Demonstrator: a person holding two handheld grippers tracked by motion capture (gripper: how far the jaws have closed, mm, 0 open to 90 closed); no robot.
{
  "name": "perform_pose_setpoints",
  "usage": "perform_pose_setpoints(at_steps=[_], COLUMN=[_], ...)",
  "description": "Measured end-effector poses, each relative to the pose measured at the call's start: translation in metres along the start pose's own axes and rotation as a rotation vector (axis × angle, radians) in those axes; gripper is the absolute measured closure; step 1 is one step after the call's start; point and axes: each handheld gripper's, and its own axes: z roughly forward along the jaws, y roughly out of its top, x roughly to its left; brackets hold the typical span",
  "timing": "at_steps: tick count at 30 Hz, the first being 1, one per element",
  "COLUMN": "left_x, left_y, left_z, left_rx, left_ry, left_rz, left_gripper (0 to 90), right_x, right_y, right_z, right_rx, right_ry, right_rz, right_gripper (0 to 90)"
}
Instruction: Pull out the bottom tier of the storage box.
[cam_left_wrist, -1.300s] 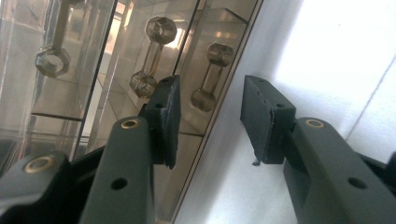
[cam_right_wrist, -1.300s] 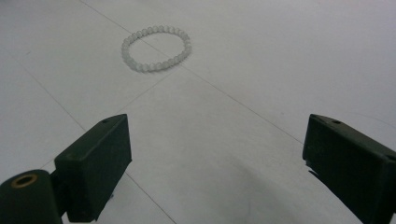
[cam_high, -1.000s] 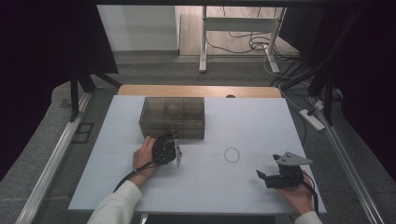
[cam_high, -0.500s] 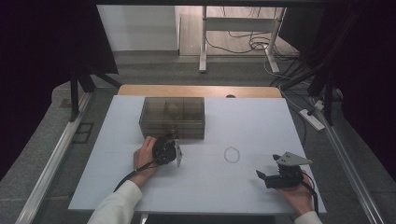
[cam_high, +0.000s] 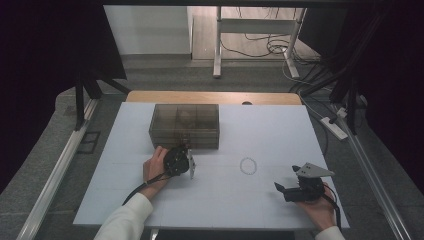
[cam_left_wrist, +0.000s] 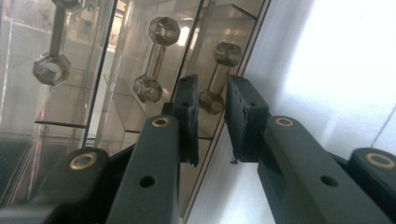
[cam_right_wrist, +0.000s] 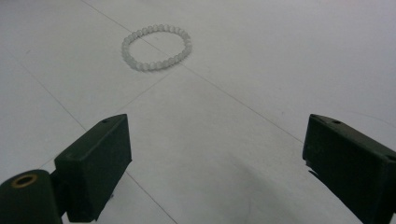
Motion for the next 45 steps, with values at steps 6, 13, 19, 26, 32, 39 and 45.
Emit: perform_pose_setpoints(at_steps=[6, 13, 19, 26, 32, 39, 45], left_x=[-0.0015, -0.0029, -0.0030, -0.0043, -0.0055, -0.0069, -0.0080], left_y=[0.0000, 0.0002, 0.0001, -0.0011, -0.0014, -0.0008, -0.0011], left_z=[0.0005, 0.0004, -0.0010, -0.0014, -0.0001, 0.0005, -0.0007], left_rx=[0.003, 0.007, 0.005, -0.003, -0.008, -0.009, -0.012], left_ry=[0.018, 0.031, 0.039, 0.051, 0.044, 0.058, 0.069], left_rz=[0.025, 0.049, 0.053, 0.054, 0.053, 0.070, 0.079], left_gripper=[75.6, 77.1, 78.5, 78.6, 76.6, 77.6, 78.5], right_x=[0.0002, -0.0002, -0.0005, -0.0009, -0.0008, -0.0006, -0.0012], right_y=[0.0000, -0.0002, -0.0003, -0.0007, -0.0008, -0.0007, -0.0008], right_z=[0.0002, 0.0000, -0.0004, 0.0000, 0.0003, 0.0005, -0.0002], right_rx=[0.001, 0.002, 0.001, 0.001, 0.001, 0.001, -0.001], right_ry=[0.000, -0.001, -0.002, -0.002, -0.001, -0.001, -0.001], right_rz=[-0.001, -0.001, -0.002, 0.000, 0.000, 0.002, 0.003], right_gripper=[7.7, 7.7, 7.7, 7.7, 7.7, 7.7, 7.7])
